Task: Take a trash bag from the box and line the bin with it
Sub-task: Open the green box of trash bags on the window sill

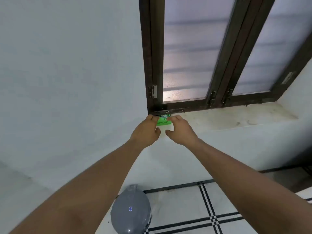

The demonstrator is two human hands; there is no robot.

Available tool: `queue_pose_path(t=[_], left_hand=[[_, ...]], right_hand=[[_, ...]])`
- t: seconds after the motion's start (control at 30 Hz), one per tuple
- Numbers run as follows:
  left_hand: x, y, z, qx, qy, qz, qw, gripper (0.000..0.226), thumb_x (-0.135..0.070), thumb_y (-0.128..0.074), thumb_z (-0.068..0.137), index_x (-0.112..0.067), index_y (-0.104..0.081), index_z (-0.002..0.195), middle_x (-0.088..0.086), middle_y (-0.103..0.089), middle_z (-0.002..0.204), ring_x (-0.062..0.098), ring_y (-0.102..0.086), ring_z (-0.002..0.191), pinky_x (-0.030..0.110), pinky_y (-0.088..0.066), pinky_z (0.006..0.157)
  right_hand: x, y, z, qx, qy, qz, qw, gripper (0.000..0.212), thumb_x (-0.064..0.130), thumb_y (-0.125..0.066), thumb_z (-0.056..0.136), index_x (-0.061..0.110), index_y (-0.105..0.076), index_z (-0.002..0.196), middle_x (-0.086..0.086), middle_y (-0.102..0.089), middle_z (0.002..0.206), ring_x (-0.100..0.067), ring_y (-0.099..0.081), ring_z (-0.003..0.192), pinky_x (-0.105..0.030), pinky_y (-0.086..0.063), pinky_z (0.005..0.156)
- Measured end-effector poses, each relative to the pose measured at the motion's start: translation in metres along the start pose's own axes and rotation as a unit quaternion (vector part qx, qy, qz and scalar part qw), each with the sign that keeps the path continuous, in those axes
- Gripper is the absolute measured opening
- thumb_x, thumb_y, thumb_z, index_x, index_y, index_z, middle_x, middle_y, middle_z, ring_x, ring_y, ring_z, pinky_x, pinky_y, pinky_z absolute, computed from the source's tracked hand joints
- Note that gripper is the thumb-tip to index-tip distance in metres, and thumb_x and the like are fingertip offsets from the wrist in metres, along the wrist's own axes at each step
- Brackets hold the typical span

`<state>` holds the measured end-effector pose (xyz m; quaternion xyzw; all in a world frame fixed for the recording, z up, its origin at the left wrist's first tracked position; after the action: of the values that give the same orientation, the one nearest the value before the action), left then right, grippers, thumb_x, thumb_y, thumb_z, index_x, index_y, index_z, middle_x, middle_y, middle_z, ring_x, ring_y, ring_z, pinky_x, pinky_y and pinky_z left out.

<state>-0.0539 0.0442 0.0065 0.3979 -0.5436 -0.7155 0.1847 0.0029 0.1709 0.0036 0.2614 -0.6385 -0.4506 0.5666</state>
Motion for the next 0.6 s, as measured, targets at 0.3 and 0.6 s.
queue_pose_path(t=[0.3,0.6], left_hand=[[0.021,-0.062,0.106,0.067,0.161,0.019,0.985,0.077,-0.007,-0.062,0.093,-0.009,-0.024,0.159,0.011,-0.025,0.164,0.029,-0.036,0.147,0.035,-0.037,0.119],[0.047,-0.083,0.147,0.050,0.293,0.083,0.951,0.079,-0.005,-0.061,0.091,-0.001,-0.018,0.158,0.022,-0.022,0.161,0.033,-0.025,0.151,0.037,-0.031,0.122]], right_hand=[[-0.042,-0.054,0.134,0.073,0.085,-0.058,0.992,0.065,0.010,-0.075,0.080,0.019,-0.054,0.141,-0.005,-0.057,0.137,-0.027,-0.056,0.123,-0.036,-0.054,0.091],[-0.069,-0.087,0.185,0.113,0.153,-0.165,0.968,0.051,0.006,-0.068,0.079,0.018,-0.060,0.128,-0.004,-0.055,0.121,-0.026,-0.052,0.112,-0.036,-0.054,0.067]])
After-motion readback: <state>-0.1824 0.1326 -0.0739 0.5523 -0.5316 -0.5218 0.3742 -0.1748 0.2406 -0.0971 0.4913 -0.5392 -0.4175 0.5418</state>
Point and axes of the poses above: each hand's wrist, its own z-axis towards the middle knuckle, its own y-axis out of the back of the hand, x = y × z, the point moved 7 cm from there along z, towards the middle knuckle
